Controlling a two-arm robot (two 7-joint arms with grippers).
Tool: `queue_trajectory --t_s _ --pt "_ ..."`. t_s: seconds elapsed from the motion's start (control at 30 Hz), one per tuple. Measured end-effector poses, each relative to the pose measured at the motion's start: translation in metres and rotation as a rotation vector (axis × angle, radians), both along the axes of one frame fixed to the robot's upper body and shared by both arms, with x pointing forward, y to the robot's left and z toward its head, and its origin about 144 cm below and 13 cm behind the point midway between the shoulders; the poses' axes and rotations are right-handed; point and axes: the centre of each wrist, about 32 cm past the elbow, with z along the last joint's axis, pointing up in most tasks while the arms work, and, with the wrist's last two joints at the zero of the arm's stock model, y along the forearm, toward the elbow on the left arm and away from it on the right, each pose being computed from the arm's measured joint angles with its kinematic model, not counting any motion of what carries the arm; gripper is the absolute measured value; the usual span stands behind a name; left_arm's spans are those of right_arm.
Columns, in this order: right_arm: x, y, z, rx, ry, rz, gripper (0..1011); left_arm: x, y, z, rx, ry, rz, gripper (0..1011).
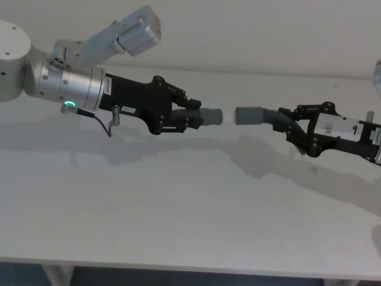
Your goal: Use both hands to pick up one end of the pipe from the table, align the ends, and insert them.
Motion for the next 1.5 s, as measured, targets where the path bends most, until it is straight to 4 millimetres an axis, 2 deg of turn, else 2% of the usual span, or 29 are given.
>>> queue_trajectory --t_s 0.97,1.5 --pt "0.0053 0.0007 -0.003 -0.012 0.01 -0.002 248 0.0025 0.0035 0.0064 0.019 -0.017 0.012 345" --pt "0.0078 0.0027 -0.0009 0.006 0.012 -0.001 248 0.0046 0.0024 0.0031 0.018 -0.009 0.014 345"
